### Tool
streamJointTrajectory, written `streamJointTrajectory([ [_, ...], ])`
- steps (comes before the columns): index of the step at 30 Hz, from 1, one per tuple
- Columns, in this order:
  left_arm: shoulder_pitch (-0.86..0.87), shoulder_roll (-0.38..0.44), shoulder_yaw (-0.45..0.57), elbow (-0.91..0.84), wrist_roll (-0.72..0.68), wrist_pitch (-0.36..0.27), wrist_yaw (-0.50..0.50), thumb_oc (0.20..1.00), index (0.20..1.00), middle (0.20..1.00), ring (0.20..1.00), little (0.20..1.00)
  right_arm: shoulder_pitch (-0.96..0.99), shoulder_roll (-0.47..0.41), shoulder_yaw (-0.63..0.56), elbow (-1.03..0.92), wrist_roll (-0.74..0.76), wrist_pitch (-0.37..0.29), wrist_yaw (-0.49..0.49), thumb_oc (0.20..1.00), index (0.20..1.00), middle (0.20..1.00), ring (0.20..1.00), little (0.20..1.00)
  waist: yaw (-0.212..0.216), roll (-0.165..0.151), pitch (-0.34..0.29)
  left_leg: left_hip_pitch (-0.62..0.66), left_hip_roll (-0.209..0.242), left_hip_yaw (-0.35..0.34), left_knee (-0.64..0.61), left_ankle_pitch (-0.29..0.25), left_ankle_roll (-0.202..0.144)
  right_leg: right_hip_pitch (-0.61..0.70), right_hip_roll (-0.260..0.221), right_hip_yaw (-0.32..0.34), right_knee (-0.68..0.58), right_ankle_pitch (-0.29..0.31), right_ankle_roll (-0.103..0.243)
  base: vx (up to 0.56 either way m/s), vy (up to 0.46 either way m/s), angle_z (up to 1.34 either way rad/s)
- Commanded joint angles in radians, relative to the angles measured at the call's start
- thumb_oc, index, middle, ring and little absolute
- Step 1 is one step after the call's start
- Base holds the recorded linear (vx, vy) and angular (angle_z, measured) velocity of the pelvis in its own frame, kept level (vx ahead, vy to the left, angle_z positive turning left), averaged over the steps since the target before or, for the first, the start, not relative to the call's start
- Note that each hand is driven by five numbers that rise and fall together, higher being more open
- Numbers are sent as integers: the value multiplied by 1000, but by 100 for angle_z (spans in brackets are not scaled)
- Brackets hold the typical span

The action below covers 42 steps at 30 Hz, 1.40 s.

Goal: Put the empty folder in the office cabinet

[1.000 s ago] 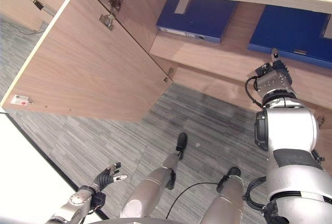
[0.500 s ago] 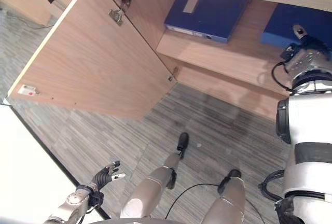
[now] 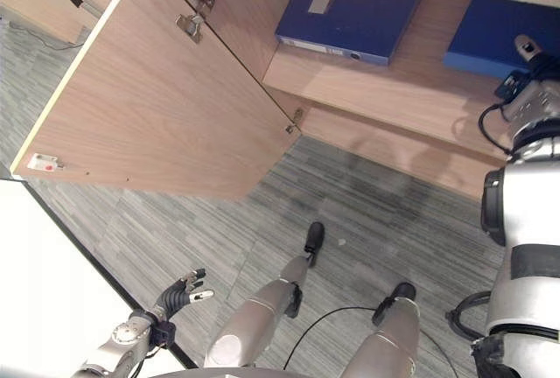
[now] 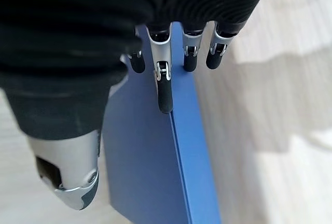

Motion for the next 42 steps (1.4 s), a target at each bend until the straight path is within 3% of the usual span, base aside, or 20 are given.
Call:
streamJointTrajectory([
  [1,-45,15,20,59,-8,-3,7,1000,1000,1000,1000,1000,-4,-14,-1,-164,63,-110,25,1000,1000,1000,1000,1000,14,-23,31,163,66,31,-2,-230,-79,-19,4,2,-152,135,70,-93,22,4],
  [2,-42,18,20,60,-7,-3,7,1000,1000,1000,1000,1000,6,-11,-9,-171,62,-111,22,1000,1000,1000,1000,1000,13,-25,31,165,67,30,-2,-230,-79,-15,5,1,-154,136,70,-12,-1,7],
  [4,-43,3,51,86,-19,-1,13,1000,1000,1000,1000,1000,135,79,-75,-267,83,-139,18,1000,1000,1000,1000,1000,-6,-44,35,182,77,33,-2,-233,-81,21,19,-7,-191,148,67,-4,-6,4],
  [5,-36,-23,78,106,-24,5,15,1000,1000,1000,1000,1000,278,166,-148,-346,103,-171,28,1000,1000,1000,1000,1000,-27,-65,33,203,87,42,-1,-240,-82,63,28,-11,-223,159,64,11,-3,-8],
  [9,-23,-38,98,143,-18,10,15,1000,1000,1000,1000,1000,427,262,-214,-411,117,-193,35,1000,1000,1000,1000,1000,-47,-84,27,244,98,52,-1,-246,-83,129,39,-17,-267,172,65,36,9,-9],
  [15,11,-58,180,226,5,21,10,1000,1000,1000,1000,1000,726,459,-251,-558,117,-217,82,1000,1000,1000,1000,1000,-93,-108,2,332,114,78,-2,-253,-84,259,58,-27,-367,207,65,61,7,-18],
  [21,37,-82,267,302,45,25,13,1000,1000,1000,1000,1000,993,573,-238,-750,77,-223,126,1000,1000,1000,1000,1000,-135,-136,-7,397,119,96,-2,-266,-84,321,57,-20,-396,222,68,44,39,-13],
  [27,36,-105,308,374,106,16,26,1000,1000,1000,1000,1000,1101,591,-185,-864,-5,-221,167,1000,1000,1000,1000,1000,-149,-157,16,422,126,123,3,-282,-74,322,54,1,-405,244,70,-45,17,-10],
  [31,47,-108,336,401,141,20,20,1000,1000,1000,1000,1000,1172,575,-151,-879,-102,-198,201,1000,1000,1000,1000,1000,-151,-169,31,433,134,126,78,-320,-65,346,56,11,-372,217,65,-15,-21,-19],
  [36,37,-116,367,440,146,19,22,1000,1000,1000,1000,1000,1248,553,-131,-879,-211,-184,234,1000,1000,1000,1000,1000,-151,-176,63,427,147,112,235,-354,-101,443,55,-31,-355,170,43,-15,-96,11],
  [37,31,-121,376,454,145,21,28,1000,1000,1000,1000,1000,1261,546,-130,-879,-222,-186,240,1000,1000,1000,1000,1000,-149,-176,71,418,149,111,273,-349,-118,470,57,-44,-364,162,36,-94,-102,25],
  [39,3,-128,384,492,135,26,46,1000,1000,1000,1000,1000,1270,543,-132,-846,-211,-189,233,1000,1000,1000,1000,1000,-144,-184,88,357,158,119,390,-234,-168,510,61,-68,-389,157,20,-146,-119,18],
  [40,-7,-132,391,506,132,29,49,1000,1000,1000,1000,1000,1266,548,-125,-825,-214,-186,233,1000,1000,1000,1000,1000,-145,-186,82,348,169,140,392,-220,-168,518,70,-82,-399,153,12,-71,-139,44],
  [41,3,-142,410,526,148,31,50,1000,1000,1000,1000,1000,1278,546,-105,-798,-262,-176,244,1000,1000,1000,1000,1000,-145,-189,47,377,190,186,331,-243,-142,530,94,-96,-422,158,7,-6,-97,65],
  [42,4,-143,411,526,149,31,50,1000,1000,1000,1000,1000,1278,546,-105,-798,-262,-177,244,1000,1000,1000,1000,1000,-145,-189,46,380,190,187,328,-243,-143,532,95,-96,-425,159,7,67,-76,53],
])
